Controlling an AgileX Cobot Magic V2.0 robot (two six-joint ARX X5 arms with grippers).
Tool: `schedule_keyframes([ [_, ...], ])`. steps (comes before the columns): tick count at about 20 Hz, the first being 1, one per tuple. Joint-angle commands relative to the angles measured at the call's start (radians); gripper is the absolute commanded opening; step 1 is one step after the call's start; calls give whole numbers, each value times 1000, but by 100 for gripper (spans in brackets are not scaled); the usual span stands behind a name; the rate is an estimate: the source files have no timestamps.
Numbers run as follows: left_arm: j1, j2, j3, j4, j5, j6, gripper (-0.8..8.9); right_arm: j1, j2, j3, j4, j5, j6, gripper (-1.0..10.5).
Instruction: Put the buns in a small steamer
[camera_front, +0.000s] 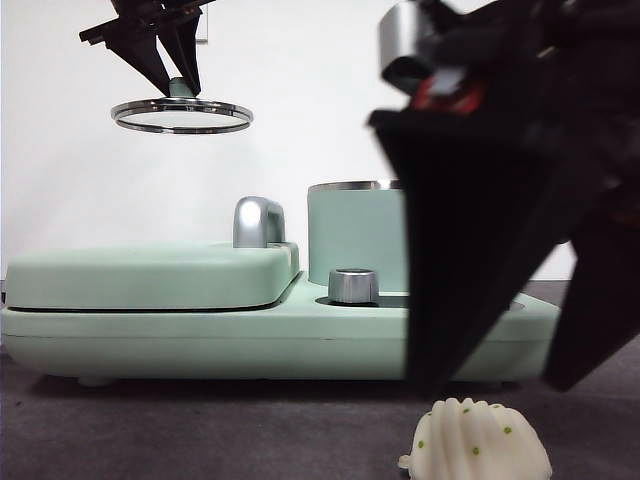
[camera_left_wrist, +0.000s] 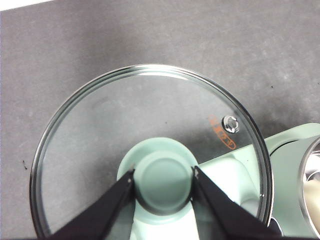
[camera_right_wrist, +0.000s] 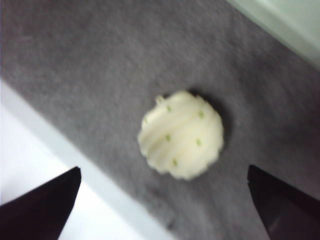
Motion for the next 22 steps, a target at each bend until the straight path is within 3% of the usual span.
schedule_keyframes([
  [1, -3, -10, 45, 22, 6, -8, 86, 11, 55, 6, 54, 1, 9, 573],
  [7, -3, -10, 45, 21, 7, -8, 86, 10, 167, 6, 111, 50, 8, 462],
  [11, -4, -10, 45, 18, 9, -11, 86, 10, 187, 6, 116, 55, 10, 253],
  [15, -3, -10, 45, 18, 9, -12, 86, 10, 186, 18, 113, 53, 13, 235],
  [22, -3, -10, 45, 18, 9, -12, 86, -37, 186, 343, -239, 53, -23, 235],
])
